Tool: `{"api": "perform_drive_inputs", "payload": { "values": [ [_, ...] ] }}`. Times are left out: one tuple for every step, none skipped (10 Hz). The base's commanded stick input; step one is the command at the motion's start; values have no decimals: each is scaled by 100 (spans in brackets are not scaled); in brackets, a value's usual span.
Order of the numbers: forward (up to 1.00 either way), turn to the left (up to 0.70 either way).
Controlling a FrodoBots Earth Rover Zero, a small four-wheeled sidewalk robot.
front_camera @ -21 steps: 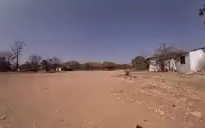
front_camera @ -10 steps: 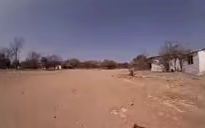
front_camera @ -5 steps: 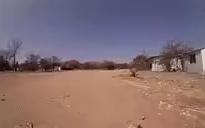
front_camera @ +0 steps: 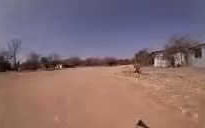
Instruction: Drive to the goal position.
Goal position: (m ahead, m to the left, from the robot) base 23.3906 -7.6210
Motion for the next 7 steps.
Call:
{"api": "perform_drive_inputs", "payload": {
  "values": [
    [100, 0],
    [100, 0],
    [100, 0],
    [100, 0],
    [100, 0],
    [100, 0],
    [100, 0]
  ]
}}
